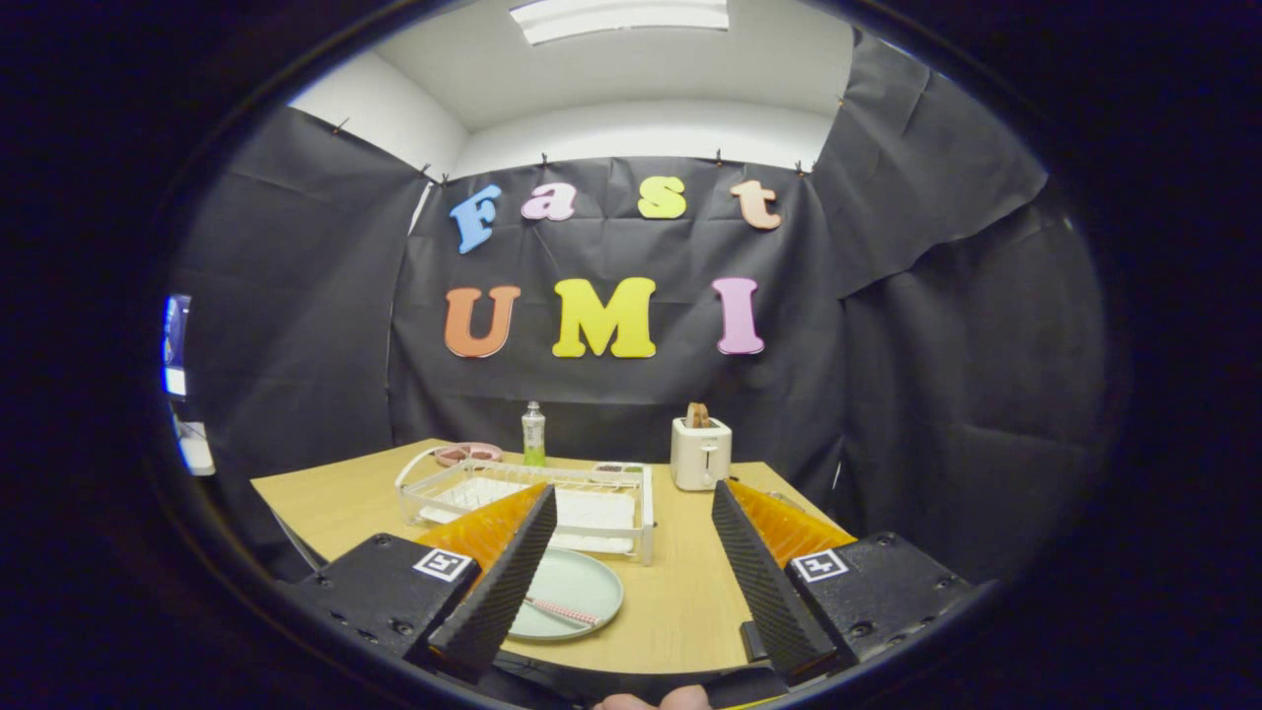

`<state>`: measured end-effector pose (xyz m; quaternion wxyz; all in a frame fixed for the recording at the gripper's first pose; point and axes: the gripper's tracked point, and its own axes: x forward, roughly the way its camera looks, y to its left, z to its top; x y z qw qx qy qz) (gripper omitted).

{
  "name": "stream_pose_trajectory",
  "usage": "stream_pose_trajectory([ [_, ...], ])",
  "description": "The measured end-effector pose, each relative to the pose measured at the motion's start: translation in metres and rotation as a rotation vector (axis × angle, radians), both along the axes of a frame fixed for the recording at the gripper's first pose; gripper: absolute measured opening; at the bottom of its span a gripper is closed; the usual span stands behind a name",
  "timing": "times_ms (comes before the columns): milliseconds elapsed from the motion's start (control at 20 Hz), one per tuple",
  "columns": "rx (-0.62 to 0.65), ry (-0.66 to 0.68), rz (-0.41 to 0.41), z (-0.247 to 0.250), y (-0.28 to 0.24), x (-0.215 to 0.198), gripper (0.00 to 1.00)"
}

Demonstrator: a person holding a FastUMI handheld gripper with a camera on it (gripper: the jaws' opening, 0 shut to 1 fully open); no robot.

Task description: Take the plate from the dish rack, then take the spoon from the basket and place it into the plate.

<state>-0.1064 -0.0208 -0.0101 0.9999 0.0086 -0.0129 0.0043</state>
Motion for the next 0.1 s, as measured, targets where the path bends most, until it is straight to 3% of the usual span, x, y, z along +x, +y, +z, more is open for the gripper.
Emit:
stream_pose_trajectory([
  [100,0.003,0.002,-0.008,-0.0009,-0.0031,0.0031,1.00],
])
